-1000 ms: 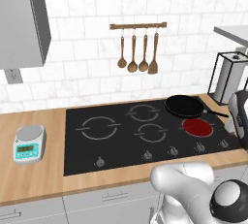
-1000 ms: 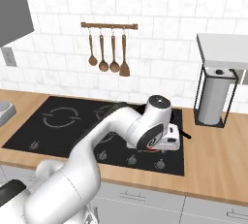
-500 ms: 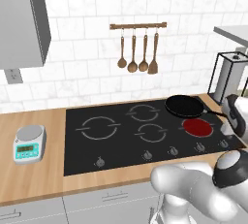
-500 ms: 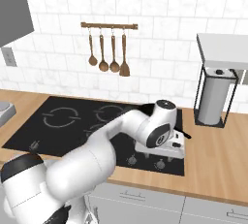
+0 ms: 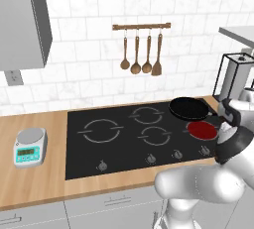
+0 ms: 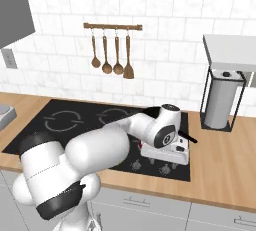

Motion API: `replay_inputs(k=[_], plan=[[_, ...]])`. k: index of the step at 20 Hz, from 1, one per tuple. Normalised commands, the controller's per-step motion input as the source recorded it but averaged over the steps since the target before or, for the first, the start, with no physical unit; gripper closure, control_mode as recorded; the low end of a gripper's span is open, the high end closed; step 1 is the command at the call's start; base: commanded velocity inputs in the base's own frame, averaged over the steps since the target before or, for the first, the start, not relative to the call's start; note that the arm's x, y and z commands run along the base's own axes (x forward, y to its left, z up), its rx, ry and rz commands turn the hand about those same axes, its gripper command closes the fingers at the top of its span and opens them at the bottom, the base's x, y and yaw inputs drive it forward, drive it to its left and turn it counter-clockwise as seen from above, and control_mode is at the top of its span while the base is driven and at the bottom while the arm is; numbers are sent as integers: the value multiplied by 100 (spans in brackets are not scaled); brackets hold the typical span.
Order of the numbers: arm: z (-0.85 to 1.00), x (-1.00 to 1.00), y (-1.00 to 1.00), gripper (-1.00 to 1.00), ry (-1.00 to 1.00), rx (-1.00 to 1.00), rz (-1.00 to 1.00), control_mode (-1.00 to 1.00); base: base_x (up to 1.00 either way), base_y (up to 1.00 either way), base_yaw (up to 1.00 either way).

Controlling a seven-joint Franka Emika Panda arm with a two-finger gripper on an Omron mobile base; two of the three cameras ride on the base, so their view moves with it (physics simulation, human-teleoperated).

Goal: Turn off the front right burner of the stove.

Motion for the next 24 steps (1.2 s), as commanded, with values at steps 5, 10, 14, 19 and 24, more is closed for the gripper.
replay_inputs(k=[5, 10, 14, 19, 24], plan=[[-27, 23, 0, -100, 1, 0, 0, -100, 0, 0, 0], [-34, 11, 0, -100, 0, -1, 0, -100, 0, 0, 0], [-33, 1, -1, -100, -4, -3, 0, -100, 0, 0, 0], [-15, 2, -10, -100, -1, 0, 0, -100, 0, 0, 0], [-13, 0, -14, -100, 0, 0, 0, -100, 0, 0, 0]])
